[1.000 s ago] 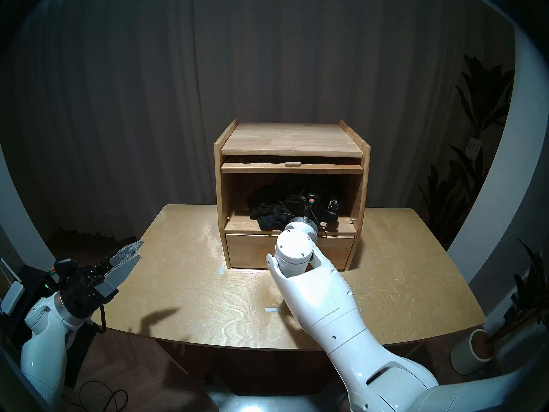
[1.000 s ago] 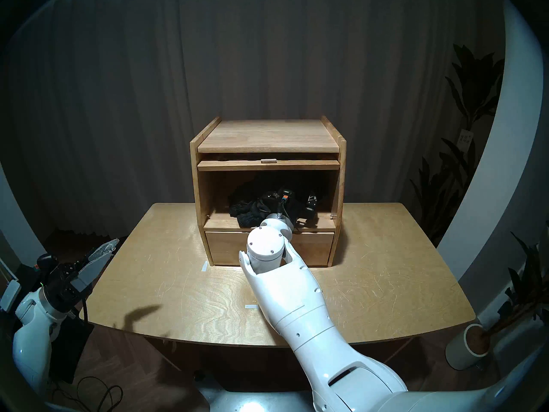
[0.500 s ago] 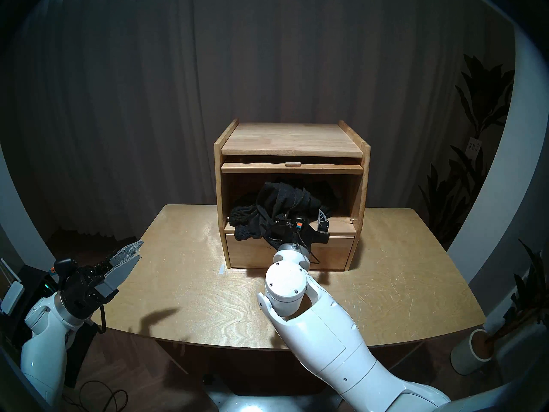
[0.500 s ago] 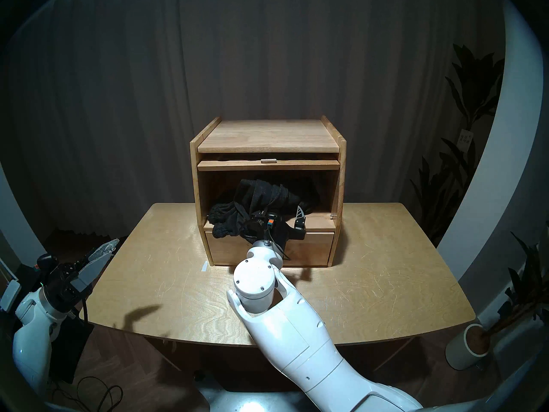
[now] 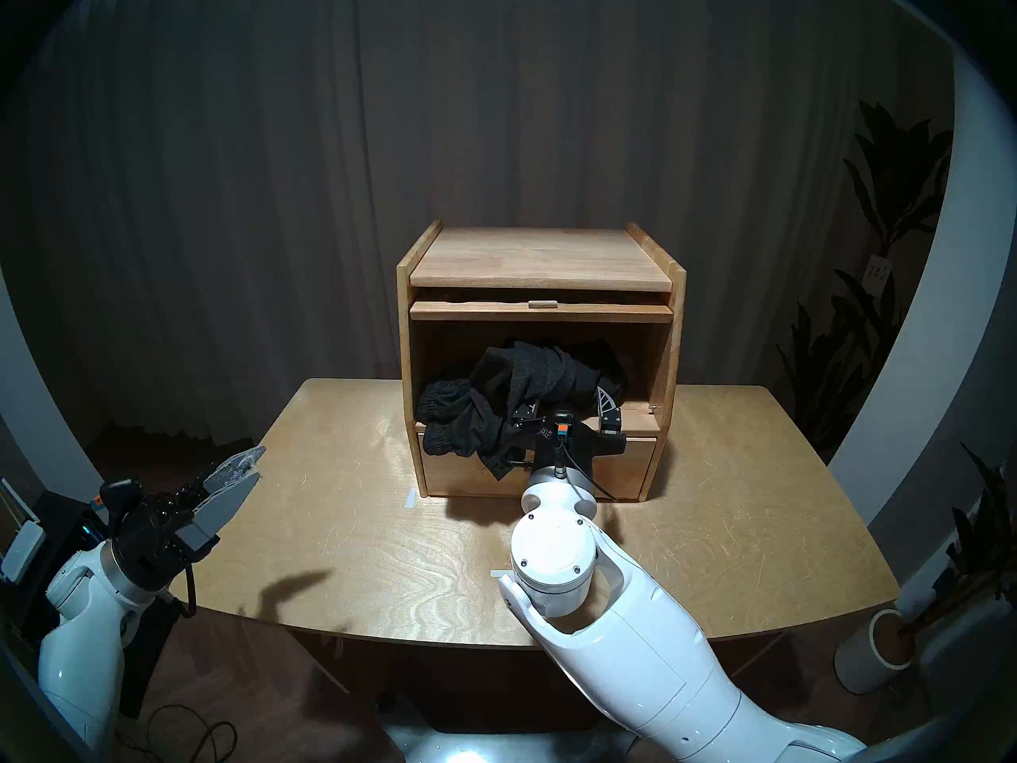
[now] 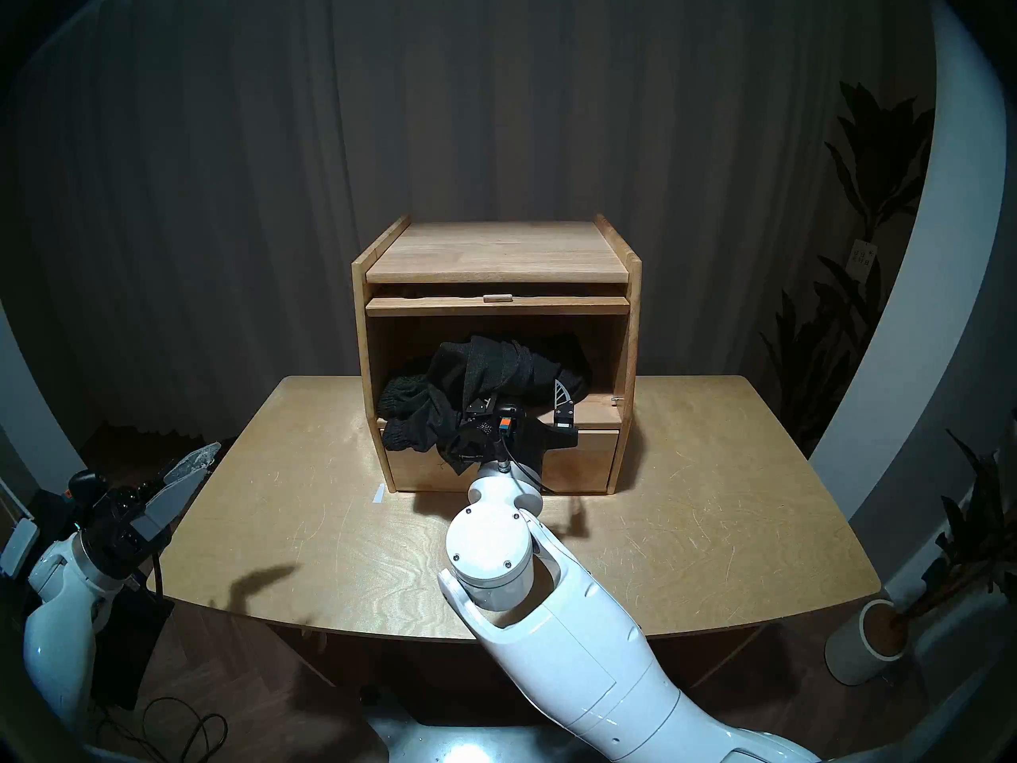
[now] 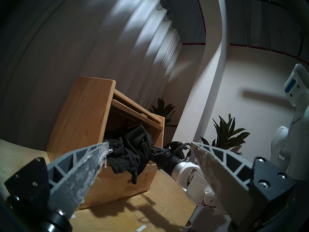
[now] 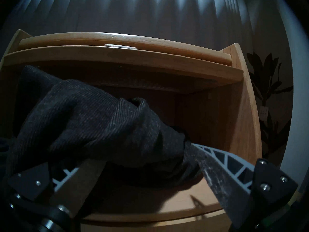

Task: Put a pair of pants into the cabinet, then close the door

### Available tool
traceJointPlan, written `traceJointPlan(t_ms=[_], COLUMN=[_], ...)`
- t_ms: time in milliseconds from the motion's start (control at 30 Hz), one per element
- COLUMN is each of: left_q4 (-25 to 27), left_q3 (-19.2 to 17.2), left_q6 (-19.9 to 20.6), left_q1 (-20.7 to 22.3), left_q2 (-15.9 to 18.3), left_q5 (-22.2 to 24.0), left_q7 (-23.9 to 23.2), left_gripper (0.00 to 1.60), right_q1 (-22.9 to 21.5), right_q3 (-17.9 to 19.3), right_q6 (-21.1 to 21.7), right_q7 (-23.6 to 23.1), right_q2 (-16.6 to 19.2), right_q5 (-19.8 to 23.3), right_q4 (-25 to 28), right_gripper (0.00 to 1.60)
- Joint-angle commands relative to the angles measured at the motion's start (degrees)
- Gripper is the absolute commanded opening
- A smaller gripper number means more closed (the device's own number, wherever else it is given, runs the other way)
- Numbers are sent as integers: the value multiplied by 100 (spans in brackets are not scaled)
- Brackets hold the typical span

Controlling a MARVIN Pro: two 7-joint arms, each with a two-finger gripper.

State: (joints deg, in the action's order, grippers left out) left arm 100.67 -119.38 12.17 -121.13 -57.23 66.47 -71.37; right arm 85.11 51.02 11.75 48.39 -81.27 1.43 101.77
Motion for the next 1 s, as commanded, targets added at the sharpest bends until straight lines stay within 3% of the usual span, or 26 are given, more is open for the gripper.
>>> traceJointPlan(t_ms=[0,33,267,600,767,800,833,900,933,967], left_q4=[37,37,39,36,39,39,41,42,43,43], left_q3=[-7,-7,-7,-6,-6,-6,-6,-7,-7,-7], left_q6=[0,0,1,0,1,1,1,2,2,2], left_q1=[20,21,23,23,24,24,25,25,25,25], left_q2=[12,12,13,13,14,14,14,14,14,14], left_q5=[10,11,12,11,12,13,13,14,14,15], left_q7=[-13,-13,-15,-14,-16,-16,-17,-18,-18,-18], left_gripper=[160,160,160,160,160,160,160,160,160,160], right_q1=[162,159,-45,-232,-540,-608,-699,-897,-817,-989], right_q3=[304,373,575,224,115,100,97,116,217,247], right_q6=[464,637,1036,1658,1983,2017,2085,2167,2180,2221], right_q7=[-366,-563,-1229,-2291,-2888,-2935,-3150,-3396,-3335,-3556], right_q2=[628,830,1241,1943,2325,2349,2425,2521,2507,2538], right_q5=[-65,-68,-61,-77,-14,16,39,98,106,149], right_q4=[450,533,798,1243,1349,1346,1365,1333,1371,1317], right_gripper=[160,160,160,160,160,132,63,0,0,0])
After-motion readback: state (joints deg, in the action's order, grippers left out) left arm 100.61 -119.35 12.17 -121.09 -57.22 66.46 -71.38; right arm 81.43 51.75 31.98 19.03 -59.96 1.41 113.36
